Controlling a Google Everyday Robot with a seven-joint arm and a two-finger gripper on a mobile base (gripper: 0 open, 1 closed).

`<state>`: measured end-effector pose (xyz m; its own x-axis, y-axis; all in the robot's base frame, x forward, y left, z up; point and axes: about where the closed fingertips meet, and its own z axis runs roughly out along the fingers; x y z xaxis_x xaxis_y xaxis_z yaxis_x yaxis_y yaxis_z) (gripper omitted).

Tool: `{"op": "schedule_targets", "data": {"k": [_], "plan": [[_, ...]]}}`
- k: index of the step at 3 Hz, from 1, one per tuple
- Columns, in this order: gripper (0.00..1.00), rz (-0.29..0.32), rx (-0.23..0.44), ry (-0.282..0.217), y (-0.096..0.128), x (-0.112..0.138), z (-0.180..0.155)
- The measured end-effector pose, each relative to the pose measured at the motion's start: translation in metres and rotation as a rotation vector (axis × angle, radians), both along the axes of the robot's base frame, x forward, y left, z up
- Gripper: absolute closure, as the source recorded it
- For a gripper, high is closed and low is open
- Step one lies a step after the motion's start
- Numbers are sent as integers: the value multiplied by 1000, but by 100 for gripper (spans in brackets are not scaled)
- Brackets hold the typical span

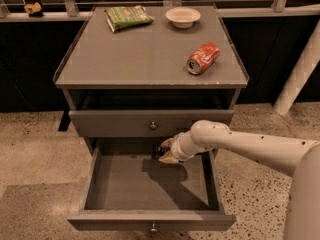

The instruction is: Pick rxbar chocolate from middle drawer and place on counter

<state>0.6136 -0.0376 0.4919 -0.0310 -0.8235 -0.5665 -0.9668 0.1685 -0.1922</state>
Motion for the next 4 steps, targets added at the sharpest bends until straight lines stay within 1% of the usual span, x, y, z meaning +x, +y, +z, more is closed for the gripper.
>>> {"op": "schedule_targets", "data": {"k": [1, 2, 3, 4], "plan": [[100, -38, 61, 15, -13, -31, -5], [100, -108, 75, 14, -41, -67, -7], [100, -108, 75, 14, -41, -67, -7], [100, -68, 53, -5, -31, -67, 2]]}}
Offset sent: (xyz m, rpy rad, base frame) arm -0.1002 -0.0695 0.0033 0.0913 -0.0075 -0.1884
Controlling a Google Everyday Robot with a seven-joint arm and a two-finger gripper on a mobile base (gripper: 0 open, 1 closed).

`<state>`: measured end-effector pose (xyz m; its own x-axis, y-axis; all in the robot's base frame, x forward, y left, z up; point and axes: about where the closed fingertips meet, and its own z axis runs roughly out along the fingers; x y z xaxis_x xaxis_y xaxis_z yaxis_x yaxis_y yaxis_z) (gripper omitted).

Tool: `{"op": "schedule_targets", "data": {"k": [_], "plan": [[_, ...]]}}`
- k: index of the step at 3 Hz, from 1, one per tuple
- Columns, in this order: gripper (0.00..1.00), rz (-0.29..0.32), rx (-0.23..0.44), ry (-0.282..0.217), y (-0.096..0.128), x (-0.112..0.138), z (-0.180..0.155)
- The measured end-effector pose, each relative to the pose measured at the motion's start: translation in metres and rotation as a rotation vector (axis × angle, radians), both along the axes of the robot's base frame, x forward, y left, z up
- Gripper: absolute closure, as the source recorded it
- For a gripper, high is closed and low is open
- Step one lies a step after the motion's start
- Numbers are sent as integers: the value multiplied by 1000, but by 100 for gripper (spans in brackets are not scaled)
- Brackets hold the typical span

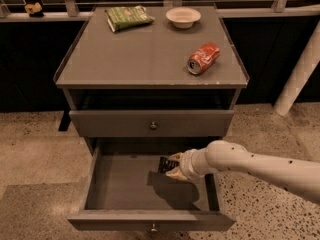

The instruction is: Pick rxbar chocolate from middle drawer and place on counter

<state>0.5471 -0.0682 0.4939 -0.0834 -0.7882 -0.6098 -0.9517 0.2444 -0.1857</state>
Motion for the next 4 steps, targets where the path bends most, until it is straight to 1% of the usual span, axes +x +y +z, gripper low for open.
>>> {"op": "schedule_targets", "data": {"k": [1, 2, 3, 4], "plan": [[100, 62, -64, -77, 19, -4, 36], [100, 114, -149, -180, 31, -6, 93], [100, 113, -170, -225, 30, -2, 118], [100, 114, -170, -225, 30, -2, 118]]}}
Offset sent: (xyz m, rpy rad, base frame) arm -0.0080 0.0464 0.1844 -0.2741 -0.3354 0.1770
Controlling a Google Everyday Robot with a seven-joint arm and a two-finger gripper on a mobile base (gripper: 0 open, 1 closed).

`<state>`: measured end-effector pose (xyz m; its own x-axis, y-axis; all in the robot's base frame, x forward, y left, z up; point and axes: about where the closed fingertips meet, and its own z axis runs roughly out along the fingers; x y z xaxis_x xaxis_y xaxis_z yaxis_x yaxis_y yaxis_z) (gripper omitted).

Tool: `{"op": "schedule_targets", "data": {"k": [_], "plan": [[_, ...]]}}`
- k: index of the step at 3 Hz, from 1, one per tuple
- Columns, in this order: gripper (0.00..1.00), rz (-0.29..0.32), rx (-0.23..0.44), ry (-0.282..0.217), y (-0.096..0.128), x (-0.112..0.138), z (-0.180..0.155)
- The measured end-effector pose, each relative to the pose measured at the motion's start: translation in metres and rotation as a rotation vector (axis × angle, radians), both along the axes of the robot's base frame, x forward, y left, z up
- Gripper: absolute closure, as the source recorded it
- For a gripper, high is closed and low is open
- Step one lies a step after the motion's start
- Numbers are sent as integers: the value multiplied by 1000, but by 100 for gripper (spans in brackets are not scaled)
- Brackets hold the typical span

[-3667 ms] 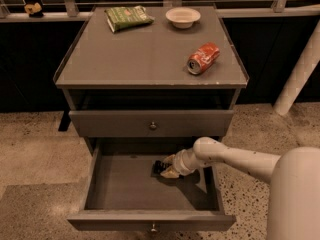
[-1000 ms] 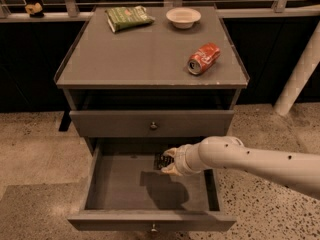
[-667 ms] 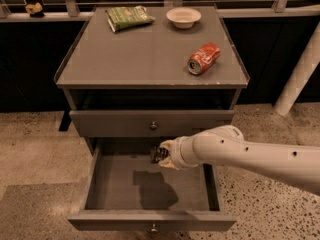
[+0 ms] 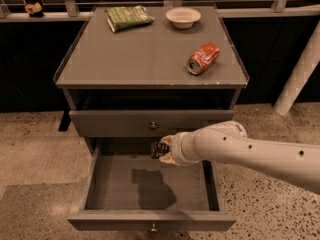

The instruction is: Pick rxbar chocolate from middle drawer and place on counter

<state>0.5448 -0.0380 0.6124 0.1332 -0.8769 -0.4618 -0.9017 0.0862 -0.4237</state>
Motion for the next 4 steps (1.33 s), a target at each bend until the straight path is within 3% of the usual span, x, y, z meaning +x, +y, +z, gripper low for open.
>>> {"op": "schedule_targets", "data": {"k": [1, 3, 4], "plan": [[100, 29, -21, 14, 8, 6, -2], [100, 161, -152, -94, 35, 19, 77], [100, 179, -213, -194, 36, 17, 134]]}}
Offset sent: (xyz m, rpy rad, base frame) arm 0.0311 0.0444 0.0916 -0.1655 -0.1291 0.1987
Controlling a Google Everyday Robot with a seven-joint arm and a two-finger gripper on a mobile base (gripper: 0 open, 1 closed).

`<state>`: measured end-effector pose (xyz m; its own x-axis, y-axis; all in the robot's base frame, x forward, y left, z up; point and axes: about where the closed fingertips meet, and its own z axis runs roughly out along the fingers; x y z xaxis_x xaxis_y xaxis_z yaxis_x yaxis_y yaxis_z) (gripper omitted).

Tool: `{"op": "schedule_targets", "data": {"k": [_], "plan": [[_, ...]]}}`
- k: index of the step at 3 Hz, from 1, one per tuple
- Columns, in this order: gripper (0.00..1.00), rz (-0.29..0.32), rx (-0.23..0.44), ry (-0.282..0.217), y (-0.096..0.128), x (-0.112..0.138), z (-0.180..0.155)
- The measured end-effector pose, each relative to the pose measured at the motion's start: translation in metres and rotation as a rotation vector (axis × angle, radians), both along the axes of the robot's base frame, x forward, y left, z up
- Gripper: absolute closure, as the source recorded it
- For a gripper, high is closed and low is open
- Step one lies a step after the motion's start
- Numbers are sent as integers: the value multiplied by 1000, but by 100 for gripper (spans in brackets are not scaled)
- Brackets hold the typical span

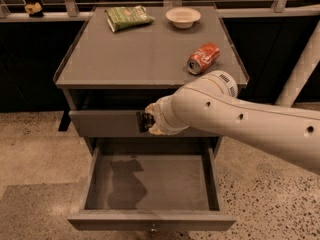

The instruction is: Pick rxbar chocolate from middle drawer and place on counter

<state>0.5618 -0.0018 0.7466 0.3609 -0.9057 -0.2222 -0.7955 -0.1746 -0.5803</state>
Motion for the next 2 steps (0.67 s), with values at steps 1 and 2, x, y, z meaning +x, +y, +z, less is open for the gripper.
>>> {"op": "schedule_targets", "data": {"k": [1, 2], "plan": [[100, 0, 0, 0, 0, 0, 0], [100, -18, -32, -73, -15, 14, 34]]}}
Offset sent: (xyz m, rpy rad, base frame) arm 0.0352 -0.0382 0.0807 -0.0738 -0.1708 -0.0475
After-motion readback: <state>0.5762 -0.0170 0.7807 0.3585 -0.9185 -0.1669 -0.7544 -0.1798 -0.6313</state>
